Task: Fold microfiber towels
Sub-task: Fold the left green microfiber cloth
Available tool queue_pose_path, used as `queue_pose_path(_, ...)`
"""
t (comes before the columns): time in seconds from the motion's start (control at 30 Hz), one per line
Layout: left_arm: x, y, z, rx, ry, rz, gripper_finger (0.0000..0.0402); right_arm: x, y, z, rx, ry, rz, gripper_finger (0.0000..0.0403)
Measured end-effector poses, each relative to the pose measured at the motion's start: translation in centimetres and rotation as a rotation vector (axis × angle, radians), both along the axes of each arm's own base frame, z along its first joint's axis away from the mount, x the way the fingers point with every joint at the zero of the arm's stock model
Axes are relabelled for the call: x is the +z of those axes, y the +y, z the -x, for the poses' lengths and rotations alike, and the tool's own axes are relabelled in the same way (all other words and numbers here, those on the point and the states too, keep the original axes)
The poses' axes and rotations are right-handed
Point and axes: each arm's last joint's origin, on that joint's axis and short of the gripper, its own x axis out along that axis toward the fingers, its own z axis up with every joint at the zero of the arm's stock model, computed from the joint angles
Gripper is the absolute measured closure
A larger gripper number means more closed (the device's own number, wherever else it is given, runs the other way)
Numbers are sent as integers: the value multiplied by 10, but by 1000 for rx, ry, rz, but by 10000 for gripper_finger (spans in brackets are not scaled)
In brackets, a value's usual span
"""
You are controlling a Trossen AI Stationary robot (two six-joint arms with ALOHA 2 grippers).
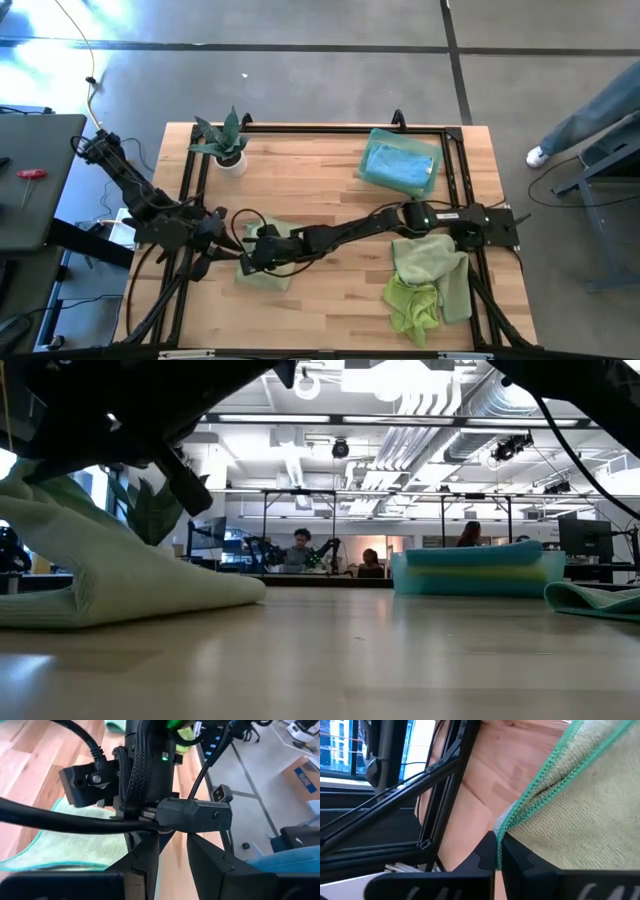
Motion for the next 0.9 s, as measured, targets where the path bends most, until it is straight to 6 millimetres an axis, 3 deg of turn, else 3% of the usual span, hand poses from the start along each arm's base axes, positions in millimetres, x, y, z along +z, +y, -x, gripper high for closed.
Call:
queue_pose_path(0.57,-1,-1,2,13,7,-12,310,-5,3,-1,5,-19,69,395)
queue_pose_path(0.7,-1,-1,2,13,6,-11,310,-5,3,-2,38,-24,65,355)
queue_pose_path(0.9,3,0,1,44,-32,-9,310,-11,8,-1,161,4,-4,257)
